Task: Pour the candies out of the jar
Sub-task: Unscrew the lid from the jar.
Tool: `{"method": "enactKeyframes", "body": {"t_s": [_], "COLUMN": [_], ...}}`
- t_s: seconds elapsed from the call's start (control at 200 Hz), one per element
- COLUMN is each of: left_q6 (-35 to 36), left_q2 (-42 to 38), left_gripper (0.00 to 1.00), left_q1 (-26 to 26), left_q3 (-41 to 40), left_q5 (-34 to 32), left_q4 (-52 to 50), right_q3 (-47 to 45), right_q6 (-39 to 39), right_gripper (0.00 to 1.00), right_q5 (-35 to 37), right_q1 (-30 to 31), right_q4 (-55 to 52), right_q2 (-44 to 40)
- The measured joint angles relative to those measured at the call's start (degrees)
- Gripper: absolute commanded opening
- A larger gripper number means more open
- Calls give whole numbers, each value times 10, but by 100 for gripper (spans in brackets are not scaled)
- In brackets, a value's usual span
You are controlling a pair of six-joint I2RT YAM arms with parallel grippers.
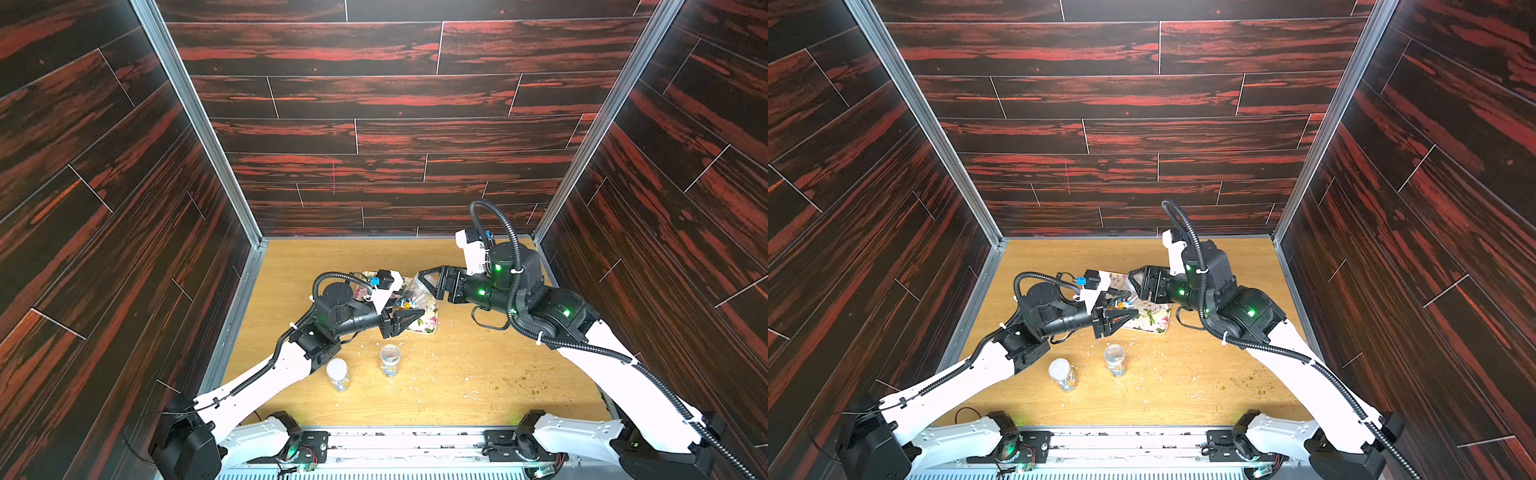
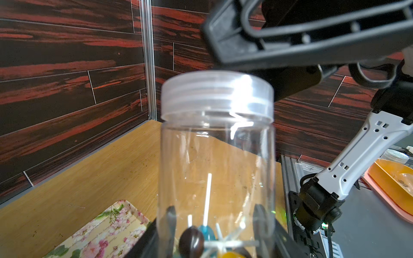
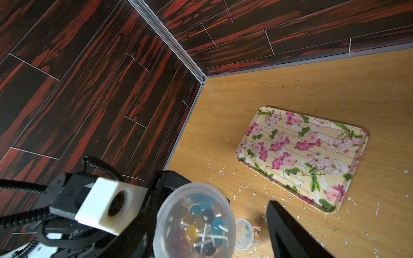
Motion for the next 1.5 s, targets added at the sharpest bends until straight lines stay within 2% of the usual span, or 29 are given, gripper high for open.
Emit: {"method": "enactKeyframes", "body": {"t_s": [0.271,0.576,0.907,1.002,1.162,1.498], "left_q6": [0,0,2,2,2,5], "left_q2": [0,0,0,0,0,-9], "left_gripper": [42,42,42,42,42,42], "left_q1": [0,0,0,0,-2,-6], "left_q3": [0,0,0,0,0,0], "left_q5": [0,0,-1,0,0,11], "left_q4": [0,-1,3,6,7,18], "right_q3": [0,0,-12,-26,-56,-57], "right_q6": [0,-8,-61,-89,-143,-267], "right_gripper": [77,46,40,39,39,39], "right_q5": [-7,-27,-59,-101,-217,-363], "right_q1": [2,5,-7,-28,-78,-129], "right_q4": [2,11,37,52,85,101], "right_q2": [4,7,3,-5,-17,-14]}}
